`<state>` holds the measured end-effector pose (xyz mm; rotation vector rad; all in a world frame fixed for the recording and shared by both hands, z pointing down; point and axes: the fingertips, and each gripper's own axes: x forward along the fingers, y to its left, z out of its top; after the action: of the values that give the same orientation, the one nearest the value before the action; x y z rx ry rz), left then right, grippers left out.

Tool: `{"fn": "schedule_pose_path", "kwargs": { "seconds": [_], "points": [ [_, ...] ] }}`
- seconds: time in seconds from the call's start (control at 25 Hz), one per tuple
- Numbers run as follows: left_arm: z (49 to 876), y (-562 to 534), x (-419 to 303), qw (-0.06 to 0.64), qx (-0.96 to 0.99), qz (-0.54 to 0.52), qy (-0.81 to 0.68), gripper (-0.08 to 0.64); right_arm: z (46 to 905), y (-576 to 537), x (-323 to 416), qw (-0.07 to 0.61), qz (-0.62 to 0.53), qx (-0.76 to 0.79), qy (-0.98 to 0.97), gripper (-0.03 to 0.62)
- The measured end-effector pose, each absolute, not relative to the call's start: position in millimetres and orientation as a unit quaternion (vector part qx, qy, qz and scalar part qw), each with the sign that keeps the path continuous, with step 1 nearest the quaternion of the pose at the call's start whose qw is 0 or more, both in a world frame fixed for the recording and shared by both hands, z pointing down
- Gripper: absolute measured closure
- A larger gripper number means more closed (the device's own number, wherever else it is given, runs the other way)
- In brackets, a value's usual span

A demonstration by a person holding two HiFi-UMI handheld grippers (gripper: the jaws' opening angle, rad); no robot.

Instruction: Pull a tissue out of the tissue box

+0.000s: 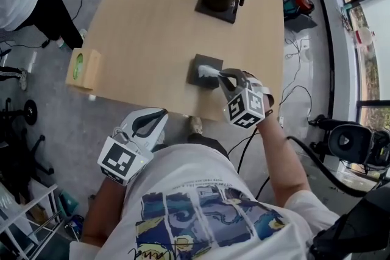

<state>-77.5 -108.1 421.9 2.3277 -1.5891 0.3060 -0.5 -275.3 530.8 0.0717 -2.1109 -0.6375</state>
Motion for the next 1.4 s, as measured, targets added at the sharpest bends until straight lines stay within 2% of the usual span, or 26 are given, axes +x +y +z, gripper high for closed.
{"fn": "schedule_pose_path", "kwargs": {
  "seconds": [0.52, 1.4],
  "points": [
    [431, -93, -96, 0.145, 0.844, 0.113, -0.503, 0.554, 498, -245, -1, 0.432, -0.223, 0.107, -0.867, 0.589],
    [432, -44, -83, 0.114, 0.893, 0.131, -0.415, 0.554, 446, -124, 26, 0.386, -0.140, 0.206, -0.888, 0.589]
  ]
}}
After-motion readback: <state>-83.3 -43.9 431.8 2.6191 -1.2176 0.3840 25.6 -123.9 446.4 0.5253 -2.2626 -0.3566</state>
